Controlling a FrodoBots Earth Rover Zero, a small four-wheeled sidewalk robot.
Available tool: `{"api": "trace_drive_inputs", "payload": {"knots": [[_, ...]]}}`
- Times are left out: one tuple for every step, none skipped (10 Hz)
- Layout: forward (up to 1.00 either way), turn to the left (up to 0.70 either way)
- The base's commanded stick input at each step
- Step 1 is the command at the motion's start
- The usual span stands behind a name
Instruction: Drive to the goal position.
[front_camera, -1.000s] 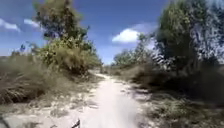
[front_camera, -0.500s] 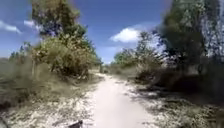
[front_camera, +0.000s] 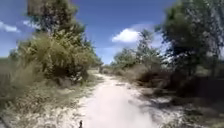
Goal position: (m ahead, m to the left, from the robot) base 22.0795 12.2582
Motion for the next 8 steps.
{"api": "trace_drive_inputs", "payload": {"knots": [[0.84,0.0],[0.84,0.0],[0.84,0.0],[0.84,0.0],[0.84,0.0],[0.84,0.0],[0.84,0.0],[0.84,0.0]]}}
